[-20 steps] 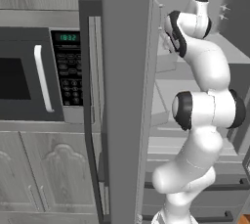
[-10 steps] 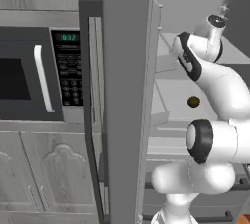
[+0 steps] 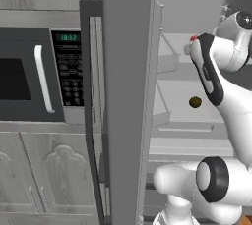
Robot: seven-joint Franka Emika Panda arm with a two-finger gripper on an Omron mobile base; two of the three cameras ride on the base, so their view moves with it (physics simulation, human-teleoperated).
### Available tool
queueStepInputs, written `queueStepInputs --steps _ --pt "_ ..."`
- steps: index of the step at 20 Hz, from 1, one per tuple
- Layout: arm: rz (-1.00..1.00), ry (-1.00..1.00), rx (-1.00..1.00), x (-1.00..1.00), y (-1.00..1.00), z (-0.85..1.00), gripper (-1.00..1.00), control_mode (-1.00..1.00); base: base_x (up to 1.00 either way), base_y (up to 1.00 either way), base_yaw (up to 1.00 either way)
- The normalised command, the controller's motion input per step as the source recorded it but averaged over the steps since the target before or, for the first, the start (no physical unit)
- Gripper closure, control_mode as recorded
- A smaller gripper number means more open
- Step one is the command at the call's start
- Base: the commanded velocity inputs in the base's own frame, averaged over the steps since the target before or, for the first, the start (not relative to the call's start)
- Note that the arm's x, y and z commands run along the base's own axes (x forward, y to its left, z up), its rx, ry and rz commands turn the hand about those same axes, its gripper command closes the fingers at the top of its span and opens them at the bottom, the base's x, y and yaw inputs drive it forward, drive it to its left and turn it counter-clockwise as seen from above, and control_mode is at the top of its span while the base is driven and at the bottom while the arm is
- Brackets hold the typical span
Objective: Take the cheese, steak, and avocado from the fridge and place them on the plate on the dining counter to create an appetizer plate.
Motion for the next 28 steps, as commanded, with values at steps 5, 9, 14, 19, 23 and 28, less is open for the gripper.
queueStepInputs --steps 5,9,14,19,23,28 --pt "0.0 0.04 0.0 -1.0 -0.12 0.8 1.0 -1.0 0.0 0.0 0.0" --pt "0.0 0.04 -0.01 -0.5 -0.01 0.33 1.0 1.0 -0.5 0.0 0.0" --pt "0.0 0.0 0.0 0.0 0.0 0.0 1.0 1.0 -1.0 0.21 0.0" --pt "0.0 0.0 0.0 0.0 0.0 0.0 1.0 1.0 -1.0 0.16 0.0" --pt "0.0 0.0 0.0 0.0 0.0 0.0 1.0 1.0 -1.0 0.16 0.0" --pt "0.0 0.0 0.0 0.0 0.0 0.0 1.0 1.0 -1.0 0.18 0.0"
